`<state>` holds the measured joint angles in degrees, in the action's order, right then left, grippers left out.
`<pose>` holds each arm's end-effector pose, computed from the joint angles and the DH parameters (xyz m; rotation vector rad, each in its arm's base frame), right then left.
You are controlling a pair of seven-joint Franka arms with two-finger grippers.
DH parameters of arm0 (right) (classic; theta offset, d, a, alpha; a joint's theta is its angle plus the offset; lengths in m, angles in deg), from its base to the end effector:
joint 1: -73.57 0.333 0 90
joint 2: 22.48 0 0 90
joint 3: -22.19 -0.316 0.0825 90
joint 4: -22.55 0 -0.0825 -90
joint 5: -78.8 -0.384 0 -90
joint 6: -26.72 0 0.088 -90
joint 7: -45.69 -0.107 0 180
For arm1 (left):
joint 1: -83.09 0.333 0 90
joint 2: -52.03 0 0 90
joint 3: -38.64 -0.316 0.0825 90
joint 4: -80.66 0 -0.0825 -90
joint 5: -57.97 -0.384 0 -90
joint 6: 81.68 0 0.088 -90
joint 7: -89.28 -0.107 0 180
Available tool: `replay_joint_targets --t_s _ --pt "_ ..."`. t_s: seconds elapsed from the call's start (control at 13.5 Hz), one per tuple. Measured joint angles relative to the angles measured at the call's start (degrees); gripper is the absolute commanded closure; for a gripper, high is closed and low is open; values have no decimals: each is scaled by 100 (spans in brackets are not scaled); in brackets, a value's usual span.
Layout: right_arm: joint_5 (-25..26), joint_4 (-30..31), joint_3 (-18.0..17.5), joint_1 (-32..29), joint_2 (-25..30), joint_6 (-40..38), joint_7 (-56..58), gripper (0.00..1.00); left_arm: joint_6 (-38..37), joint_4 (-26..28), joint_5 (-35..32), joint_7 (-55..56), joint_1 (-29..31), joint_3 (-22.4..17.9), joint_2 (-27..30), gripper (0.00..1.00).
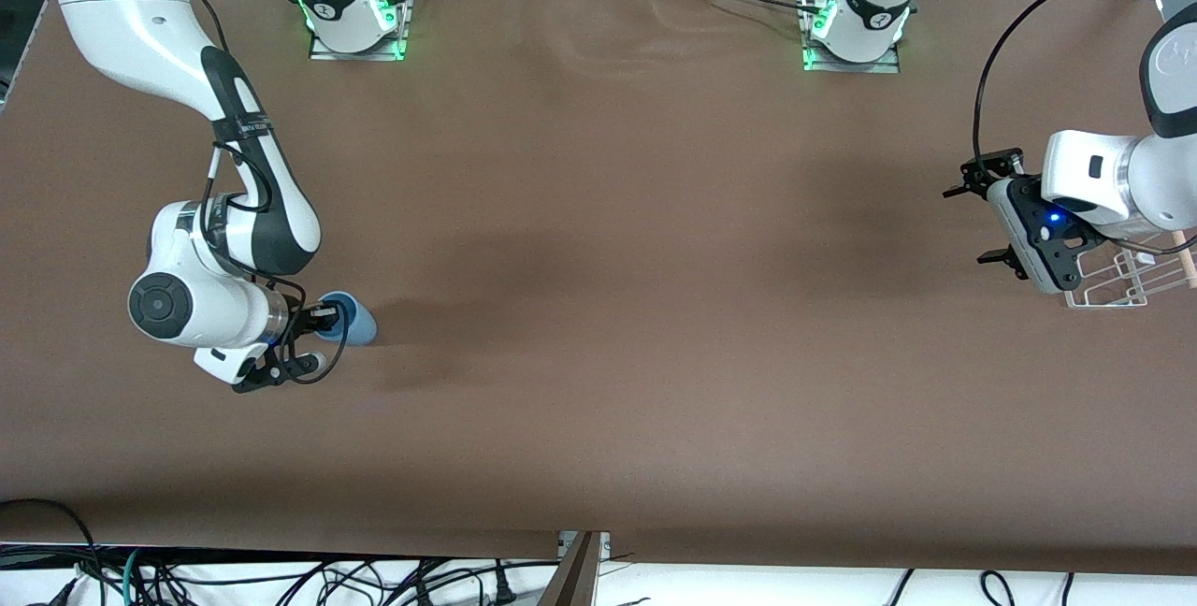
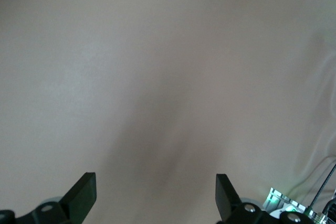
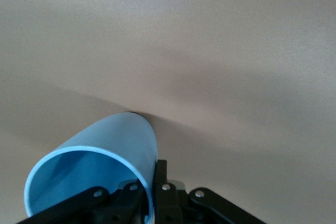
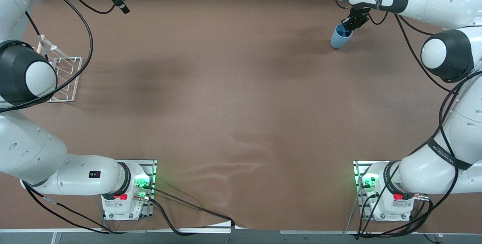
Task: Transfer cup to left arm and place on rack
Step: 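Lift the cup with the right gripper while the left gripper approaches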
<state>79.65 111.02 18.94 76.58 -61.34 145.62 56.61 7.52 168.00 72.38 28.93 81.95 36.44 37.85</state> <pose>0.6859 0.0690 0.2419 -3.0691 -0.4608 0.2253 0.6143 -0.0179 0.5032 2.4704 -1.3676 -0.0861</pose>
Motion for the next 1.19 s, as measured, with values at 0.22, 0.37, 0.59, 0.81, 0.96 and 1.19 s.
replay_joint_targets --t_s 0.22,0.37,0.59,0.81,0.96,1.19 --pt "-8 -28 -13 0 0 -43 0 100 138 20 387 -341 52 -2 -47 0" --pt "-251 -212 -42 3 4 -420 -3 100 277 66 560 -446 73 -2 -72 0" --pt "-789 -718 -80 23 25 -1389 -291 100 378 114 703 -612 60 7 -75 0" --pt "-1418 -1169 -259 119 32 -2275 -1124 100 435 139 1026 -914 43 16 -78 0" --pt "-1986 -1426 -502 174 36 -2722 -2023 100 440 178 1251 -1101 31 27 -99 0" --pt "-2366 -1663 -1154 184 45 -2965 -3568 100 478 224 1627 -1265 10 58 -194 0"
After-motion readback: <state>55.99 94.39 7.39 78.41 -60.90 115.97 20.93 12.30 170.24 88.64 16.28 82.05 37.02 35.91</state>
